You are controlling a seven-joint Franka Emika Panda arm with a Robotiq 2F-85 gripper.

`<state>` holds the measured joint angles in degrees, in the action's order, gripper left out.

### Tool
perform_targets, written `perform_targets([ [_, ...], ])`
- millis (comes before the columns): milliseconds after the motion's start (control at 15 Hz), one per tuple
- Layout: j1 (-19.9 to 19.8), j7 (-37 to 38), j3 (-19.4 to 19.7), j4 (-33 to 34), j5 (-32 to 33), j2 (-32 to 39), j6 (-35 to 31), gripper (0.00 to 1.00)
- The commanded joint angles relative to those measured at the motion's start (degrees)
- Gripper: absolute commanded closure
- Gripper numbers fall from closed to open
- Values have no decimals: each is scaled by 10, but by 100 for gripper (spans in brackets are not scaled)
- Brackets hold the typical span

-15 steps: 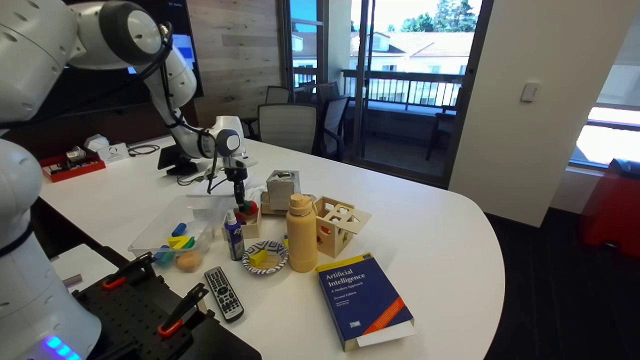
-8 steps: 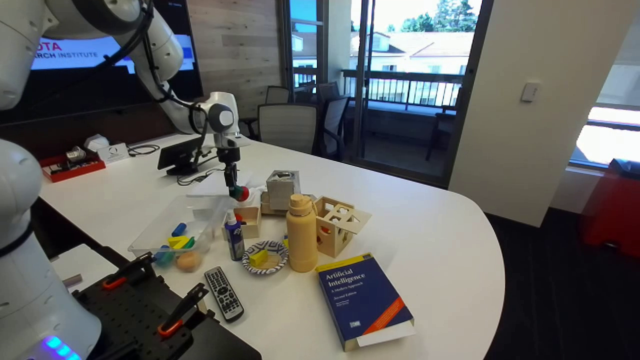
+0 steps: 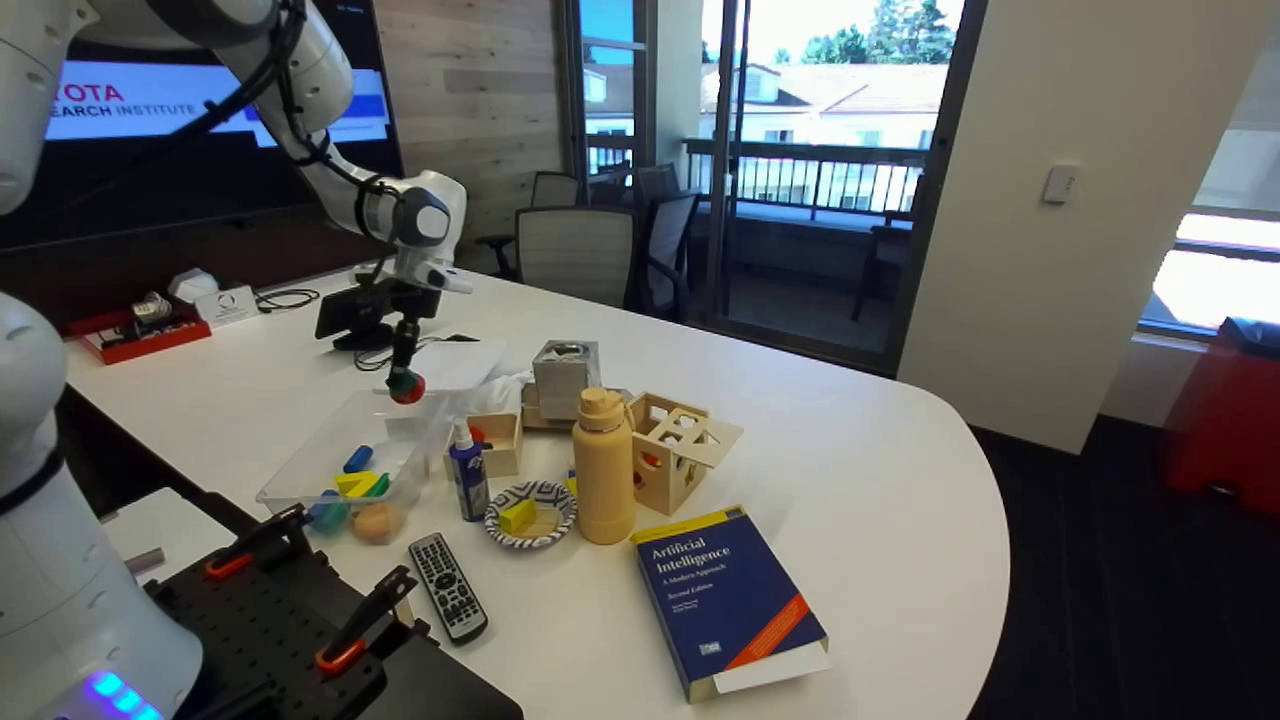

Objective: Move two items from the small crate to the storage box

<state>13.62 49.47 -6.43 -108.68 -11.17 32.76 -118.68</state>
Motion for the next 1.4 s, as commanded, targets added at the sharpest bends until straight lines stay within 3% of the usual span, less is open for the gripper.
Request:
perform_targets([
  [0, -16, -68, -16, 8, -41, 16, 49, 81],
  [400, 0, -126, -22, 35, -74, 76, 58, 81],
  [1000, 22, -134, -23, 76, -77, 123, 51, 81],
  [1067, 22, -132, -24, 78, -80, 124, 50, 31],
  [1133, 22, -132, -24, 81, -81, 126, 52, 31],
  [1333, 19, -131, -23, 83, -89, 126, 52, 8],
])
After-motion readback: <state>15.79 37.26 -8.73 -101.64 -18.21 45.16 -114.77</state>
